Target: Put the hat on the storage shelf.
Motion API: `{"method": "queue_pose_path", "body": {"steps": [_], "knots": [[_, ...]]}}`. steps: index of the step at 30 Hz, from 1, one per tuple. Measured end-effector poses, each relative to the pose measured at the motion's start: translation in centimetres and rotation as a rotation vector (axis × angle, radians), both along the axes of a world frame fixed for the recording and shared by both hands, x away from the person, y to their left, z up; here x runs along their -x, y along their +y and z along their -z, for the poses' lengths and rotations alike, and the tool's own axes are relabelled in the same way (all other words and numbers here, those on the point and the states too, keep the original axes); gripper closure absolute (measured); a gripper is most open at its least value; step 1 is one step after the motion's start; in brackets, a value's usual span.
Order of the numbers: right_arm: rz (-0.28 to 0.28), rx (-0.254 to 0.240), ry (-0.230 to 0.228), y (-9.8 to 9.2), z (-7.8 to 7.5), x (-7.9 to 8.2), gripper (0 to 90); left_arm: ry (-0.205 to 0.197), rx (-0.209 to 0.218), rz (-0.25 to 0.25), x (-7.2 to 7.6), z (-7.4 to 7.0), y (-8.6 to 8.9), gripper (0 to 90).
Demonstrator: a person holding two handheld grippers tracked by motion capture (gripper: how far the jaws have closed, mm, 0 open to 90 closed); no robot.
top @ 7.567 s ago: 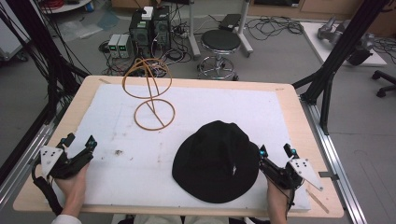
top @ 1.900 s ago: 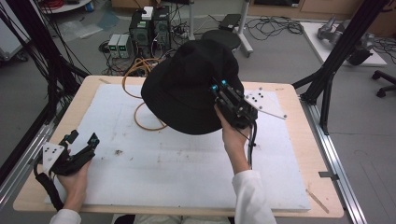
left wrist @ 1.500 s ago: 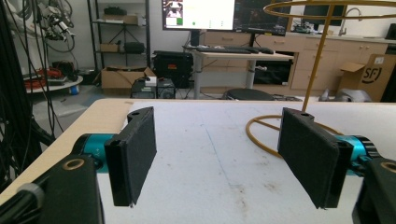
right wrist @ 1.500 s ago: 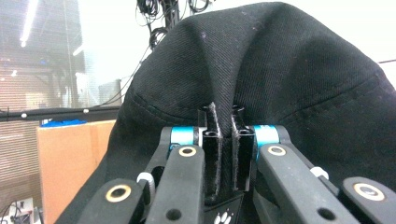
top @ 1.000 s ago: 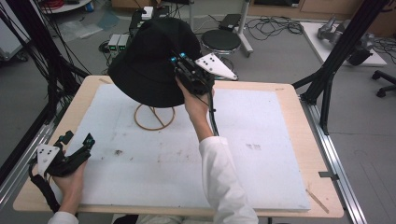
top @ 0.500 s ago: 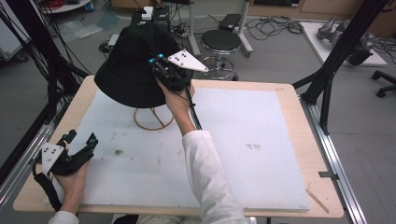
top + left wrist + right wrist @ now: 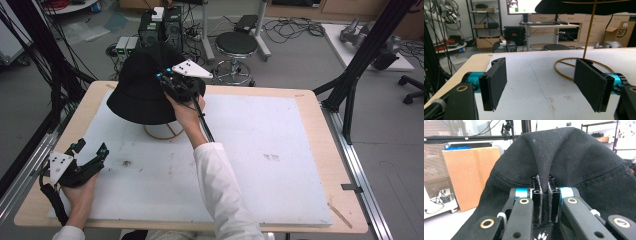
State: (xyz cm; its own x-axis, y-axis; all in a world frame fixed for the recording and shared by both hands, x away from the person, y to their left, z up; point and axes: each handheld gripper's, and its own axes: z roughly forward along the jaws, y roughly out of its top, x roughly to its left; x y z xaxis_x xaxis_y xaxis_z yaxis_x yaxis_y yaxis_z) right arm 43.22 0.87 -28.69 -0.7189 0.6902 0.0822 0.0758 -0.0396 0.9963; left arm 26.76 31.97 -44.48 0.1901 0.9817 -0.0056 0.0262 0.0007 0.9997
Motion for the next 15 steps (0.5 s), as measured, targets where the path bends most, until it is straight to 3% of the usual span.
{"method": "queue_pose_path", "body": {"steps": [5, 7, 12, 15], "knots": [[-0.008, -0.009, 0.009, -0.44, 0.53, 0.08, 85.9, 0.002, 0.001, -0.001, -0.03, 0.01, 0.02, 27.1], [-0.018, -0.018, 0.010, -0.81, 0.79, 0.18, 85.5, 0.009, 0.022, 0.001, -0.07, 0.03, 0.10, 27.1], [-0.023, 0.021, 0.000, -0.92, 0.82, 0.45, 83.1, 0.009, 0.028, -0.002, -0.06, 0.05, 0.13, 27.1], [-0.015, 0.015, 0.002, -0.87, 0.86, 0.45, 80.9, 0.010, 0.029, -0.002, -0.05, 0.05, 0.17, 27.1]]}}
